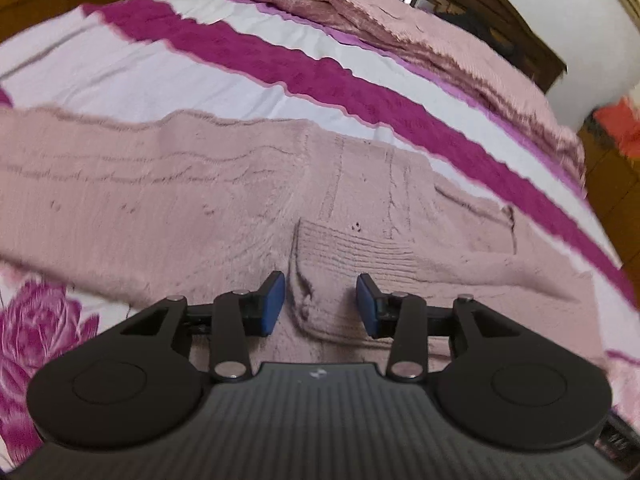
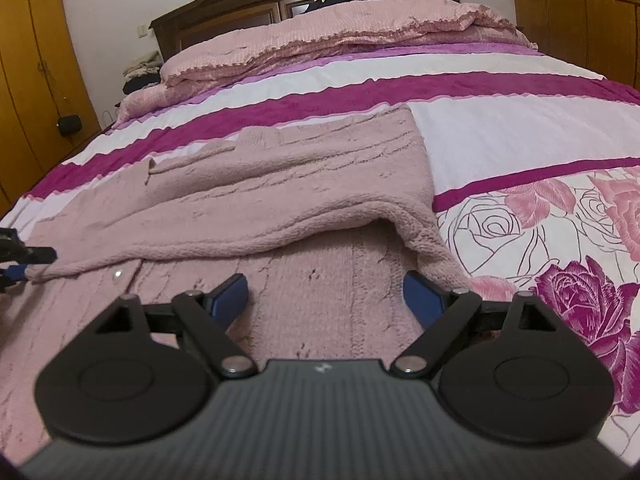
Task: Fold small clothes
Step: 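Move the left gripper to the cuff of the other cardigan sleeve, then close the left gripper on the sleeve cuff and lift it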
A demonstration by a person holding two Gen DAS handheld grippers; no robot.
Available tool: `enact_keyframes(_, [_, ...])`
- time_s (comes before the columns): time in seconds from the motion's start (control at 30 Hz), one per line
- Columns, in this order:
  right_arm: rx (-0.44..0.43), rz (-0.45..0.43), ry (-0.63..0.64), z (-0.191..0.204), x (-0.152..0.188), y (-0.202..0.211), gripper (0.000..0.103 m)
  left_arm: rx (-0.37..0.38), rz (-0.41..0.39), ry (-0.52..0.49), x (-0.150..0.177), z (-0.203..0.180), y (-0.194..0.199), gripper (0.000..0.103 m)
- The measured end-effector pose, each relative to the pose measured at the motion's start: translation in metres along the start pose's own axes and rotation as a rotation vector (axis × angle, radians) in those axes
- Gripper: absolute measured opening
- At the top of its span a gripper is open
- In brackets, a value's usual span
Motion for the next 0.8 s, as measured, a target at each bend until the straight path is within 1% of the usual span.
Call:
enact_keyframes(0.1, [0.006,-0.009,0.009,0.002,0.001,0.0,0.087,-0.002,-0.016,0.028,0.002,0.004,0.002,0.046])
enact_keyframes(0.2, [0.0,-0.015,0.004,0.001,0.002,0.001,0.087,-0.023,-0.042,0.034,0.002,0.006,-0.001,0.046])
enact_keyframes(0.27, [-0.008,-0.018,-0.006,-0.001,0.002,0.002,0.087,-0.024,-0.062,0.028,0.001,0.005,-0.004,0.046])
enact_keyframes(0.37, [-0.015,-0.022,-0.012,-0.002,0.002,0.003,0.087,-0.023,-0.084,0.008,0.002,0.003,-0.008,0.046])
enact_keyframes(0.5, [-0.009,-0.023,-0.005,-0.002,0.003,0.003,0.087,-0.043,-0.122,-0.072,0.007,-0.005,-0.013,0.046])
enact_keyframes(0.57, [-0.004,-0.024,0.001,-0.003,0.003,0.003,0.087,-0.066,-0.137,-0.122,0.009,-0.01,-0.013,0.039])
enact_keyframes(0.63, [-0.006,-0.025,-0.002,-0.003,0.003,0.004,0.087,-0.084,-0.157,-0.161,0.012,-0.017,-0.012,0.018])
enact_keyframes(0.7, [-0.012,-0.025,-0.007,-0.005,0.003,0.005,0.087,-0.101,-0.182,-0.196,0.018,-0.023,-0.009,0.013])
enact_keyframes(0.8, [-0.01,-0.021,-0.006,-0.003,0.001,0.004,0.087,-0.13,-0.216,-0.258,0.029,-0.033,-0.007,0.011])
Point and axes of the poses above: each gripper's, at about its wrist camera, not at the fingertips, and y roughly against the way its jaws point, z to its left, x to its underside, the point moved 5 cm from there along -y, roughly the way its jaws point, and after that the axes turned 4 degrees about z, right-handed, at the moved point
